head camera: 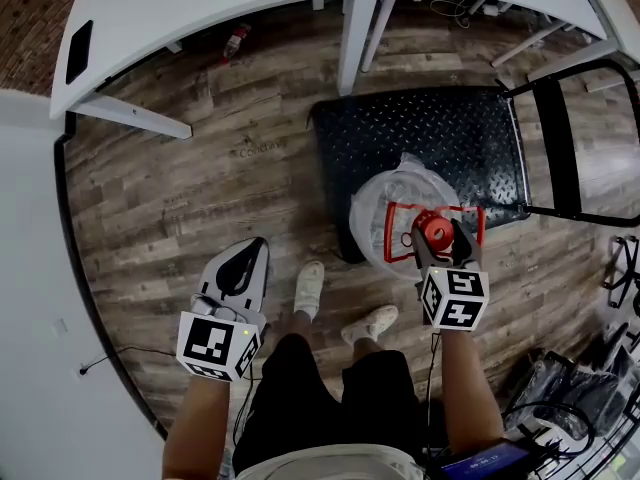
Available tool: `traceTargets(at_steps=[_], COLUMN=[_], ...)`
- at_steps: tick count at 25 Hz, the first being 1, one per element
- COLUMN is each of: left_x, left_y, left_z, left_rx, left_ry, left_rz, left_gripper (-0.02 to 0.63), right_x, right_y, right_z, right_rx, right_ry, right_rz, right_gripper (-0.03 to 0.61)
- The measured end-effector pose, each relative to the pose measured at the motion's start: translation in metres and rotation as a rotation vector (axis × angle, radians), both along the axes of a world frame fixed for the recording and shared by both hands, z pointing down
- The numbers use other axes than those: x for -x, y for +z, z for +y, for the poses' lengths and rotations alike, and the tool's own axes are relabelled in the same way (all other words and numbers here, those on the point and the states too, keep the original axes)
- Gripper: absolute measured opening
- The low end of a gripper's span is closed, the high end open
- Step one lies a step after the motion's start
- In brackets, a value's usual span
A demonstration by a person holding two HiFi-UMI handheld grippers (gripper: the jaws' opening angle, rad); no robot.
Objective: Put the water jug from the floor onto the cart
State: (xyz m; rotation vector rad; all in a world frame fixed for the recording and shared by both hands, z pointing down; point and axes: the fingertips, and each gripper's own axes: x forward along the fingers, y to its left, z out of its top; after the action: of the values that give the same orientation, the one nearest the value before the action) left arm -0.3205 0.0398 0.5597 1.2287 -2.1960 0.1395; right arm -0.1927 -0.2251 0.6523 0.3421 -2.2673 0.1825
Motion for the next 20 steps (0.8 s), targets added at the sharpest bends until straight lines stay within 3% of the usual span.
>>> traceTargets(at_steps=[7, 20], left_x=[-0.005, -0.011], left_y=[-0.014, -0.108], left_z=[-0.012, -0.084], left_rx=[-0.019, -0.185], left_ry=[0.053, 0.289], left_rz=[-0.015, -0.106], left_gripper=[0.000, 0.000], right_x=[-0.010, -0.071], right_y=[-0.024, -0.196], right_z=[0.002, -0.011], right_rx=[-0.067, -0.149], right_ry=[-0.008, 0.235], right_rz=[-0.018, -0.326], right_gripper=[0.313, 0.295])
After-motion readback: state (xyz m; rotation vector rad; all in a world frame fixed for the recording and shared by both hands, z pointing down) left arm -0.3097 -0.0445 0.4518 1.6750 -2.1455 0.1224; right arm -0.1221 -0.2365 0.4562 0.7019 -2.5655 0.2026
